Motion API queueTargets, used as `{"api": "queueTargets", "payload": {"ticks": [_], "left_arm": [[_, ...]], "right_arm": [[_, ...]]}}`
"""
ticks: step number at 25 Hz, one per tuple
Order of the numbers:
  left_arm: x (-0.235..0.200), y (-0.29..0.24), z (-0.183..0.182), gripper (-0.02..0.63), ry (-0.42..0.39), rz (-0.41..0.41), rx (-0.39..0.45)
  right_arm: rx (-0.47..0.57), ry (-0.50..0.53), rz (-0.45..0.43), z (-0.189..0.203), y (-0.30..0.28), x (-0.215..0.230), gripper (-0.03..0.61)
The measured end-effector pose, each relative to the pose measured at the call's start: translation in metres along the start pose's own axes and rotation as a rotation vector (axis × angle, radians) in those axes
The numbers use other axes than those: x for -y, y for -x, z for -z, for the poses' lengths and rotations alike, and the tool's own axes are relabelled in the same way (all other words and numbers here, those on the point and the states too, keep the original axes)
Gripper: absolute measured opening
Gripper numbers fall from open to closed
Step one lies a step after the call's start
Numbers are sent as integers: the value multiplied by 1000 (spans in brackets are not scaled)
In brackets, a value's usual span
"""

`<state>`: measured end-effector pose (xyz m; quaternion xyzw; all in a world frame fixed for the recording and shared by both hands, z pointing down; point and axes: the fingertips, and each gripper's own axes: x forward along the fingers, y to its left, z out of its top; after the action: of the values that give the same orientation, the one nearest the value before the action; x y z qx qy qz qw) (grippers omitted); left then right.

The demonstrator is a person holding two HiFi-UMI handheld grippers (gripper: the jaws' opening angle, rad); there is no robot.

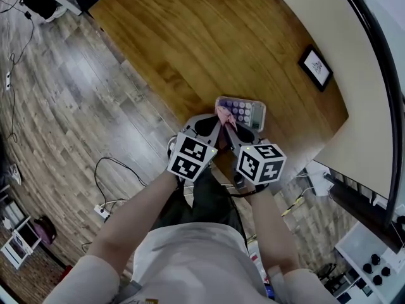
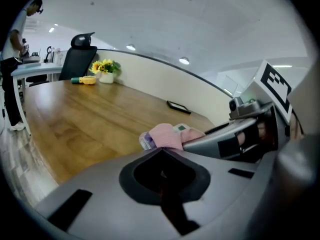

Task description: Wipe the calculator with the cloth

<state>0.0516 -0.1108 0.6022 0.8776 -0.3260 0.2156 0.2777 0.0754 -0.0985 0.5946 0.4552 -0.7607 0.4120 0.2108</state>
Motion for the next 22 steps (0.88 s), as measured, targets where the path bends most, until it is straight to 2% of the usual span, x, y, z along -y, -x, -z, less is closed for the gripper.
{"api": "queueTargets", "payload": {"ticks": [3,8,15,19,22], "left_arm": [[0,-1,0,2,-3,-2,-1],[1,-3,0,2,-1,2,-4],[0,-3,1,2,3,3,-6],[0,-4,1,2,16,16,-7],[0,-3,0,2,17,16,-9]], "right_arm": [[-18,55,5,3,-1,3,31],[-52,144,91,5,9,17,32],[-101,142,186,18,32,50,28],[-115,108,267,24,52,77,26],[-113,114,369,21,75,102,26]]}}
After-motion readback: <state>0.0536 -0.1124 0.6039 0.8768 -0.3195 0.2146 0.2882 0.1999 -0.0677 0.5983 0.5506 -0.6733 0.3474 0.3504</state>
